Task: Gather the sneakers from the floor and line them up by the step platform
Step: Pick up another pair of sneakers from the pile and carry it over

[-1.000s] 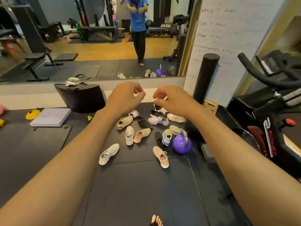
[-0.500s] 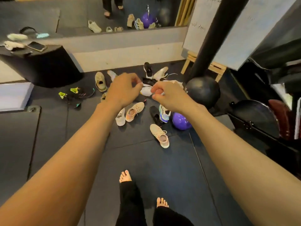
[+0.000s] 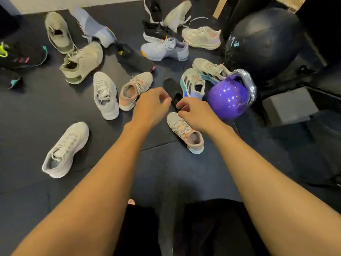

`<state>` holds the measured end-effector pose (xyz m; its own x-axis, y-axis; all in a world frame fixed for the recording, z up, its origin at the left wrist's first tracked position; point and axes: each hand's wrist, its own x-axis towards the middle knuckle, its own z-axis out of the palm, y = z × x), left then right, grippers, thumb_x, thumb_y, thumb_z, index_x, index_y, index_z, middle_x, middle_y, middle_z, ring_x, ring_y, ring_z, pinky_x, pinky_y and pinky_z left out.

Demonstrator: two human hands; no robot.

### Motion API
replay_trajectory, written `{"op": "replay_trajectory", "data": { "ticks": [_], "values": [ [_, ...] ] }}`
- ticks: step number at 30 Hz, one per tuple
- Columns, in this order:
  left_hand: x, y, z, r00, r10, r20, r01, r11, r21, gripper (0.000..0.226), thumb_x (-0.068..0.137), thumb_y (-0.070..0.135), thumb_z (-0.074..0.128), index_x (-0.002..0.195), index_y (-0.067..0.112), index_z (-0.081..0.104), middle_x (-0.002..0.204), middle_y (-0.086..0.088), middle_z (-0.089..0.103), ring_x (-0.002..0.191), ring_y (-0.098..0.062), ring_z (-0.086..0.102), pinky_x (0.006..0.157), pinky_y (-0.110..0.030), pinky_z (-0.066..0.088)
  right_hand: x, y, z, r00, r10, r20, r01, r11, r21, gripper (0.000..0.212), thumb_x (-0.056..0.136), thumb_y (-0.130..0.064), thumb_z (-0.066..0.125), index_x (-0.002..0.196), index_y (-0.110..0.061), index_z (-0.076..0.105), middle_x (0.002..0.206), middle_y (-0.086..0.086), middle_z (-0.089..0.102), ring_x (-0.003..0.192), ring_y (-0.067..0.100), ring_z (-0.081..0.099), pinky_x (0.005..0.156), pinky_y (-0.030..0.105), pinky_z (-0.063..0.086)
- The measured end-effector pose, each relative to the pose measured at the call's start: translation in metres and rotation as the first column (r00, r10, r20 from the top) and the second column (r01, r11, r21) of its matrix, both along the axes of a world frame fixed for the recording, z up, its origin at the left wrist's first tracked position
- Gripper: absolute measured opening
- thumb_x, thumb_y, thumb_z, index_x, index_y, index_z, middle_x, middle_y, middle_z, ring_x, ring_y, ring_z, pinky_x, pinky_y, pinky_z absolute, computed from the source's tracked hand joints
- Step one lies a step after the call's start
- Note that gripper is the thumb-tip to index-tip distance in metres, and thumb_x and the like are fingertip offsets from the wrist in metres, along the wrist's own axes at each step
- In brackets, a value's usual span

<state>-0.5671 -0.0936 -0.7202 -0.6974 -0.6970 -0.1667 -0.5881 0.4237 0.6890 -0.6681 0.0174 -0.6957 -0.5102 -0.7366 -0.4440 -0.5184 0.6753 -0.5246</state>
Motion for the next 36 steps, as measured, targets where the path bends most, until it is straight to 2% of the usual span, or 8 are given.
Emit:
{"op": "replay_trajectory", "data": {
  "ticks": [9,12,15,18,21,25,31,36],
  "values": [
    [-0.04,-0.003,-0.197,0.97,-0.134,0.204,0.138,0.99,-0.004,0.02,0.088,0.025,0.05,0.101,0.017,0.062,0.107,-0.005,0.065,0.097,-0.03,0.057,0.071,-0.033,0.04,-0.011,0.005,-0.223,0.926,-0.335,-0.174,0.377,0.803,0.462,0.048,0.09,-0.028,0.054,0.133,-0.008,0.046,0.137,0.014,0.05,0.123,0.036,0.049,0.095,0.044,0.042],
    [-0.044,-0.01,-0.223,0.964,-0.088,0.253,0.084,0.996,0.027,0.023,0.089,0.025,0.049,0.105,0.014,0.061,0.11,-0.01,0.062,0.096,-0.034,0.056,0.071,-0.035,0.04,-0.007,0.006,-0.257,0.92,-0.313,-0.236,0.387,0.821,0.419,0.062,0.087,-0.025,0.064,0.137,-0.008,0.031,0.136,0.016,0.05,0.125,0.036,0.048,0.098,0.045,0.039],
    [-0.046,-0.01,-0.238,0.958,-0.055,0.28,0.022,0.992,0.123,0.026,0.088,0.024,0.05,0.11,0.014,0.06,0.116,-0.012,0.059,0.103,-0.035,0.055,0.079,-0.037,0.045,0.001,0.012,-0.274,0.899,-0.373,-0.229,0.43,0.85,0.304,0.048,0.097,-0.021,0.044,0.141,-0.006,0.032,0.135,0.018,0.052,0.125,0.035,0.047,0.101,0.043,0.033],
    [-0.05,-0.016,-0.236,0.977,-0.01,0.215,-0.025,0.987,0.16,0.028,0.086,0.022,0.051,0.11,0.015,0.063,0.116,-0.012,0.061,0.105,-0.034,0.055,0.086,-0.041,0.049,0.003,0.001,-0.271,0.893,-0.339,-0.296,0.365,0.931,0.033,0.025,0.091,-0.015,0.045,0.116,-0.014,0.044,0.105,0.012,0.063,0.096,0.033,0.057,0.072,0.036,0.039],
    [-0.046,-0.031,-0.231,0.98,0.146,0.135,-0.162,0.979,0.124,0.026,0.085,0.019,0.049,0.104,0.017,0.066,0.106,-0.006,0.063,0.099,-0.031,0.056,0.078,-0.036,0.046,0.002,-0.025,-0.254,0.878,-0.472,-0.076,0.456,0.875,-0.163,0.014,0.087,-0.02,0.053,0.098,-0.022,0.044,0.084,-0.001,0.054,0.083,0.024,0.052,0.059,0.031,0.034],
    [-0.025,-0.065,-0.229,0.936,0.351,0.024,-0.351,0.935,0.045,0.023,0.084,0.011,0.045,0.095,0.015,0.064,0.1,-0.005,0.064,0.095,-0.028,0.056,0.078,-0.038,0.047,0.015,-0.051,-0.247,0.798,-0.513,0.317,0.591,0.77,-0.242,0.019,0.087,-0.021,0.059,0.102,-0.022,0.047,0.103,-0.001,0.056,0.091,0.017,0.054,0.067,0.027,0.041],
    [0.004,-0.102,-0.246,0.938,0.34,0.068,-0.329,0.936,-0.126,0.029,0.086,0.01,0.051,0.114,0.011,0.058,0.127,-0.013,0.05,0.114,-0.033,0.05,0.084,-0.041,0.043,0.039,-0.06,-0.263,0.718,-0.597,0.356,0.691,0.673,-0.264,0.022,0.09,-0.016,0.057,0.106,-0.026,0.046,0.115,0.001,0.057,0.103,0.019,0.052,0.092,0.038,0.042],
    [0.006,-0.132,-0.262,0.944,0.197,0.263,-0.118,0.95,-0.288,0.055,0.09,0.019,0.058,0.137,0.004,0.033,0.153,-0.015,0.018,0.135,-0.038,0.03,0.106,-0.048,0.034,0.048,-0.056,-0.271,0.915,-0.358,0.187,0.394,0.891,-0.224,0.065,0.094,-0.012,0.053,0.148,-0.03,0.021,0.142,0.007,0.045,0.126,0.028,0.046,0.102,0.034,0.037]
  ]
}}
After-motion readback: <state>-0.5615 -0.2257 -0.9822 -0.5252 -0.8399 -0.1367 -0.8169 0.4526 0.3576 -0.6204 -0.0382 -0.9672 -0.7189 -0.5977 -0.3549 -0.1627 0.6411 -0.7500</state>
